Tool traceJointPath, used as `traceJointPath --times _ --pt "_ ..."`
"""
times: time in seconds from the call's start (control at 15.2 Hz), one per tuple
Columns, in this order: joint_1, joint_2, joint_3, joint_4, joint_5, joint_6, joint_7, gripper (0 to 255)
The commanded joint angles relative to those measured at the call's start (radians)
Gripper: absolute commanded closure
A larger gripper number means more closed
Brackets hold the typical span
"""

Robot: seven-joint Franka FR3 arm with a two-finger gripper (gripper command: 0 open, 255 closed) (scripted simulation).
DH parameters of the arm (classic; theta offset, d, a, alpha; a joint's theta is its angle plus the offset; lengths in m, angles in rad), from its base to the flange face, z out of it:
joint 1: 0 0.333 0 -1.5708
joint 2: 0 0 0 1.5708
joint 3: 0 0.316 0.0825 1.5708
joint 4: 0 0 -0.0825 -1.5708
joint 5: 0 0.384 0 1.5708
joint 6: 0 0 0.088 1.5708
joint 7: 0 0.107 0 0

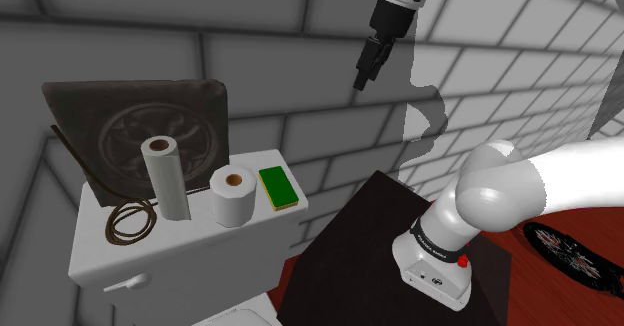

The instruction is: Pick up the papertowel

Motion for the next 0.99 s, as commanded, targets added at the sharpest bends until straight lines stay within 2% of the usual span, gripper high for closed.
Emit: traceJointPath --times 0.0,0.53,0.92 --pt "0.000 0.000 0.000 0.000 0.000 0.000 0.000 0" --pt "0.049 0.167 0.143 0.024 0.083 0.192 0.143 0" --pt "0.069 0.333 0.248 0.096 0.101 0.325 0.253 0"
